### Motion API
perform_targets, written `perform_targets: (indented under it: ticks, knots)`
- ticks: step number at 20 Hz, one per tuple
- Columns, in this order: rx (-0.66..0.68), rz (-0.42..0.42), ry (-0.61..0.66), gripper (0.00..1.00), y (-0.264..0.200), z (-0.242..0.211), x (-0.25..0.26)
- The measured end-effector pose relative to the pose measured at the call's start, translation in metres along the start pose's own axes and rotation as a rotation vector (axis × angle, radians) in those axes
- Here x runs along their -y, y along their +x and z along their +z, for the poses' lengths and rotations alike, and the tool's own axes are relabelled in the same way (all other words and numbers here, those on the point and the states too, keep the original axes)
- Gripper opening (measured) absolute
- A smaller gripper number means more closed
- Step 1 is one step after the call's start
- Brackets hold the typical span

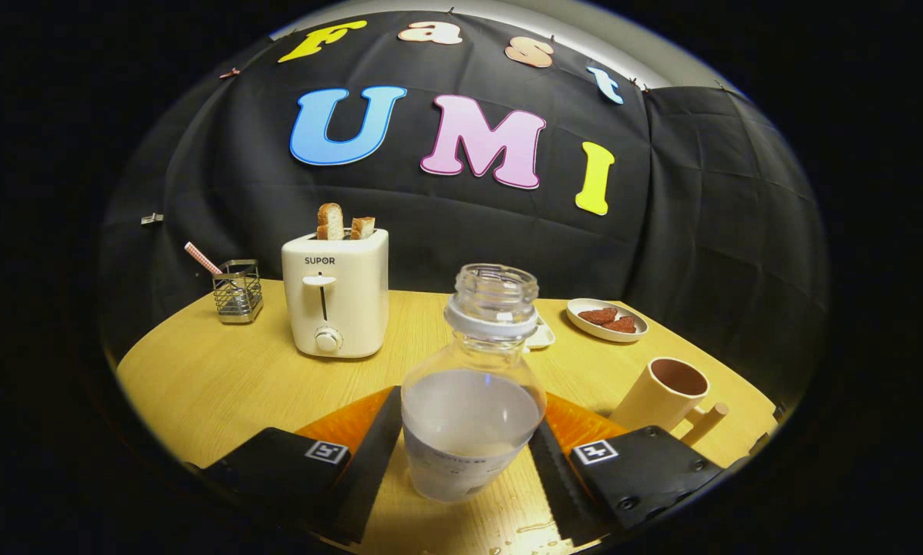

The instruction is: Take the bottle from table, then pour the juice into the cup, finally place the bottle on the coaster

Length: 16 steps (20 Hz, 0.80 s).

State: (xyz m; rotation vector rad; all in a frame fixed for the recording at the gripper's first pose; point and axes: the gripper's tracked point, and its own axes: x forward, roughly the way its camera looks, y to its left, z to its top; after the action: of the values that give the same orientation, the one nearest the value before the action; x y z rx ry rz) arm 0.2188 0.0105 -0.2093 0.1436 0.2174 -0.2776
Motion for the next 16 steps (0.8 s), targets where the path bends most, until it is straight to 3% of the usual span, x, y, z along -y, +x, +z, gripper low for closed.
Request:
perform_targets:
  ticks: [2,6,16]
  knots:
    - [-0.004,0.0,0.013,0.82,0.0,0.0,0.003]
    - [-0.008,0.016,0.04,0.76,0.001,-0.001,0.007]
    - [-0.04,0.028,0.082,0.72,-0.001,0.0,0.009]
